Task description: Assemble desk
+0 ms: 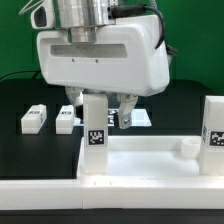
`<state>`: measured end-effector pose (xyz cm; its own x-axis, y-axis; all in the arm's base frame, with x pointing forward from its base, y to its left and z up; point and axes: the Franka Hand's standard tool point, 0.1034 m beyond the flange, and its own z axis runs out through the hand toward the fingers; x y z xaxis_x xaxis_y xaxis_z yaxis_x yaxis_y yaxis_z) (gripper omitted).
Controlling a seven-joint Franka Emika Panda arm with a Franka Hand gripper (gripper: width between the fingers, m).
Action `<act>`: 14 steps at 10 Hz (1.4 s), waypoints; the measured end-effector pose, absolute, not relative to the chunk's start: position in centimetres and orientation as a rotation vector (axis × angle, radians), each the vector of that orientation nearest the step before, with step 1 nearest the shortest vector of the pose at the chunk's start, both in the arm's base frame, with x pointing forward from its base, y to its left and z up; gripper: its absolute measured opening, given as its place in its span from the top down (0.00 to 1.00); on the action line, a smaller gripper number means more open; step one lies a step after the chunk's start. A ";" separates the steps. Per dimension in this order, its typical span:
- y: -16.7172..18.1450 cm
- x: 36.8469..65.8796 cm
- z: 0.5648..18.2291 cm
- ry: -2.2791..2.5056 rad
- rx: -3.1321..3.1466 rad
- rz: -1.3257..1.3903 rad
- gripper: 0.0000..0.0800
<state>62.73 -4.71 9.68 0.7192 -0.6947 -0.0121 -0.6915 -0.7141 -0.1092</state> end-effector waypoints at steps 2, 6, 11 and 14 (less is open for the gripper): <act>-5.3 62.9 10.4 0.457 -3.003 -0.011 0.19; -5.4 63.1 10.3 0.521 -2.993 -0.016 0.59; -5.4 63.0 10.2 1.221 -2.788 0.025 0.64; -5.6 63.4 10.3 1.966 -2.267 0.130 0.64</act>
Offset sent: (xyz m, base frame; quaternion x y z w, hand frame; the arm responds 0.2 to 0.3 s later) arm 0.0000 0.0000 0.0000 0.0000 0.0000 0.0650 0.9979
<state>63.39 -5.60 10.30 0.1438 -0.9774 -0.1550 -0.9893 -0.1380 -0.0475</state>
